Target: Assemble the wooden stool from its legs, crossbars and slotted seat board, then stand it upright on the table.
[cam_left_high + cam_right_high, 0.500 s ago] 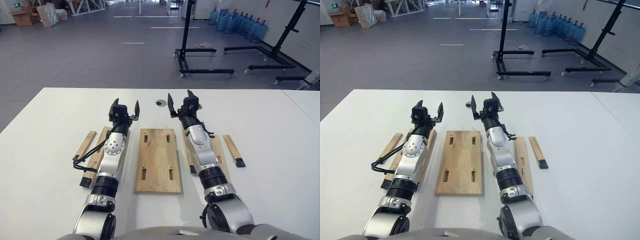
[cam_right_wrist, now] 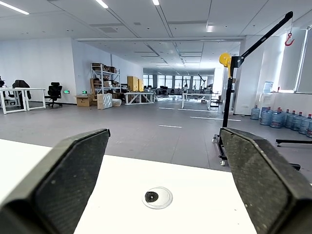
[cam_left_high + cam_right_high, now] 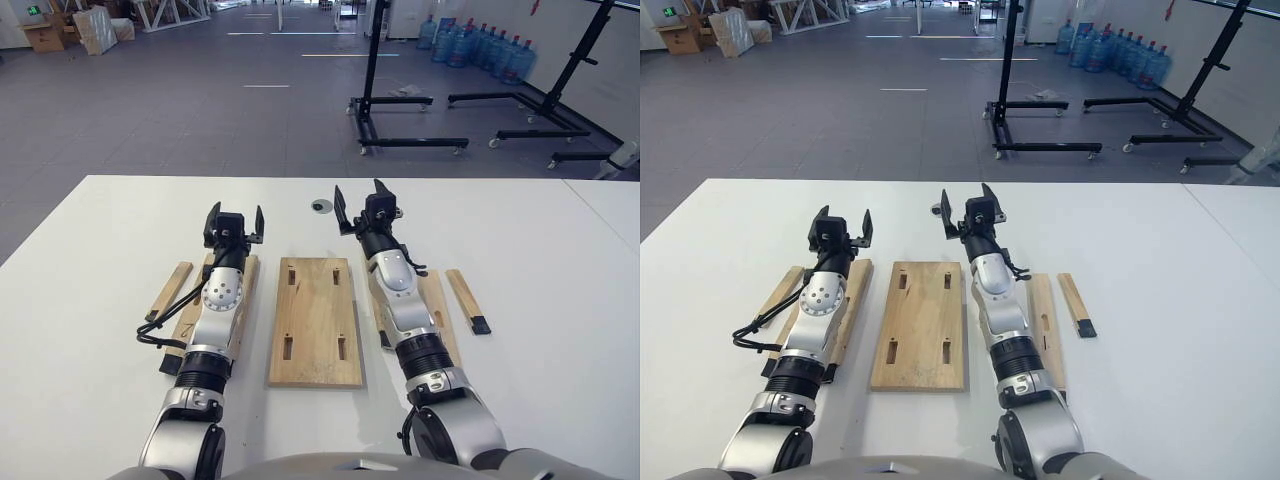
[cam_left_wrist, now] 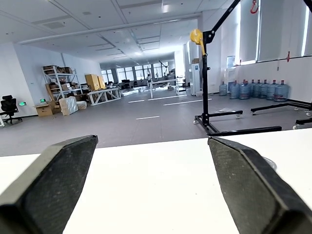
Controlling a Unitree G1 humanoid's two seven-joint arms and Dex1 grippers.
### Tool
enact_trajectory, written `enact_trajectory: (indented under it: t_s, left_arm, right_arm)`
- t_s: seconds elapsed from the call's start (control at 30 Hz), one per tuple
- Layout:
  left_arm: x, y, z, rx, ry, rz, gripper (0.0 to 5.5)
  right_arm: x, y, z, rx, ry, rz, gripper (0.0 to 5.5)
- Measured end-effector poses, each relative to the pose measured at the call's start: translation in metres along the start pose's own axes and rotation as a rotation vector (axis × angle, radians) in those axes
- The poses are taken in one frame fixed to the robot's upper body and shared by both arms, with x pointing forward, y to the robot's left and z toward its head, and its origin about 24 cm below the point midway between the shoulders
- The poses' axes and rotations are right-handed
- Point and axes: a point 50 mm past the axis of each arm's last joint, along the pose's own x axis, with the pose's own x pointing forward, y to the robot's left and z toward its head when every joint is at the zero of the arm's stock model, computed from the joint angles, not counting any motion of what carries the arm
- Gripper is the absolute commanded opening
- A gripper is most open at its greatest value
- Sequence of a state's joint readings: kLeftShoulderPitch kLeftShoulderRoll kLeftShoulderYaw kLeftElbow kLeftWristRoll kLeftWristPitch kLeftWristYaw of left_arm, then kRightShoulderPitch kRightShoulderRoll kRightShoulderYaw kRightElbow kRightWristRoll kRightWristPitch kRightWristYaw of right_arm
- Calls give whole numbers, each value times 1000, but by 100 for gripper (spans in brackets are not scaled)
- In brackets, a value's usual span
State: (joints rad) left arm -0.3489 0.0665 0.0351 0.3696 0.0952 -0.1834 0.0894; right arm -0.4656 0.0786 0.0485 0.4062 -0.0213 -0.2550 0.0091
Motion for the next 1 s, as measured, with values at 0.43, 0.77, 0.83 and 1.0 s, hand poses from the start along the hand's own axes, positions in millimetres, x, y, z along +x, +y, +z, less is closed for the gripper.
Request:
enact_trajectory:
  t_s: [0.43, 0.77, 0.83, 1.0]
  left_arm:
    - [-5, 0, 12, -65, -46, 42, 415]
    - [-10, -5, 24, -145, -103, -17, 415]
    - [-11, -5, 22, -144, -89, -15, 415]
    - [-11, -7, 23, -142, -99, -28, 415]
  right_arm:
    - [-9, -11, -2, -12, 5, -18, 419]
    - [-10, -12, -2, -50, -2, 28, 419]
    - [-10, -11, -3, -52, -1, 33, 419]
    - [-10, -16, -3, -61, 7, 26, 419]
